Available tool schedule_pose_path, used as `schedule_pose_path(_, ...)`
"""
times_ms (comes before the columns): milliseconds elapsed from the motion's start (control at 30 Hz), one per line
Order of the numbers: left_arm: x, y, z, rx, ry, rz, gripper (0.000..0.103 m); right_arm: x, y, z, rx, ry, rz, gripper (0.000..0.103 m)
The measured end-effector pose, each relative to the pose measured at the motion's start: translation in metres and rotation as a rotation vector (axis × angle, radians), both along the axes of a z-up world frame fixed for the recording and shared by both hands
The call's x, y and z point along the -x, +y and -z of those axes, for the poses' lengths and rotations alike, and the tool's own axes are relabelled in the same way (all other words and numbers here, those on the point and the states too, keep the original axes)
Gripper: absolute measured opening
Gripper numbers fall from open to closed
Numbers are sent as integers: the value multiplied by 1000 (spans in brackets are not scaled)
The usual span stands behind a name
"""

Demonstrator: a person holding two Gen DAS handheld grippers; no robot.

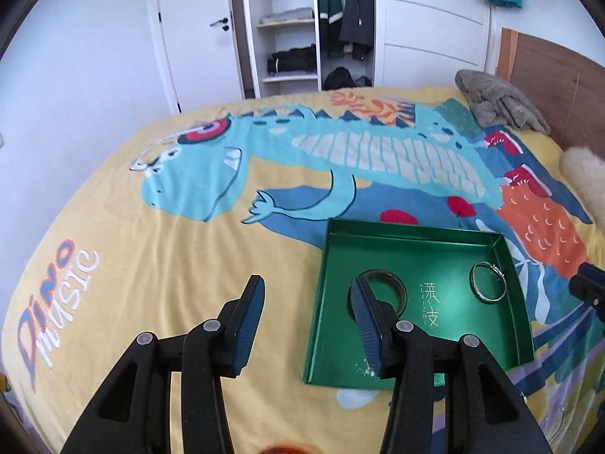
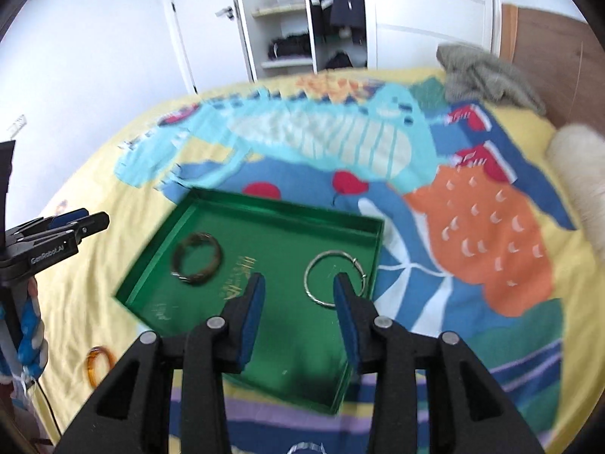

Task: Organize jewelry
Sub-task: 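Open both tools to drop the bangles into the green tray, then move both tools back toward the silver watch and rhinestone necklace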

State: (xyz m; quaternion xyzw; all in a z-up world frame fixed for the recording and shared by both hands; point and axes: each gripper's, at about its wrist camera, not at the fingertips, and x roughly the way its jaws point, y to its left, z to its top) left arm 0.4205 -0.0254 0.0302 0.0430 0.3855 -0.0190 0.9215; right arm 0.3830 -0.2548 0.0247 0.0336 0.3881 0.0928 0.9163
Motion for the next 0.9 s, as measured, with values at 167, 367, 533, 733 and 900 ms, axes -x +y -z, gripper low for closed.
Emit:
schedule_pose_path(167, 70, 39, -59, -7, -60, -29, 48, 76, -13, -66, -29, -111, 4, 36)
schedule_pose_path(367, 156, 78, -101, 15, -127, -51, 53, 165, -36, -122, -44, -208, 43, 36)
schedule_pose_path(533, 217, 88, -109, 19, -154, -42, 54, 232, -48, -144, -46, -255, 73, 36)
schedule_pose_path(733, 265, 85, -98, 24, -157, -11, 54, 290, -64, -146, -68, -277, 104, 36)
schedule_pose_path(900, 286, 74, -83, 60, -143, 19, 54, 322, -77, -133, -115, -271, 129, 36)
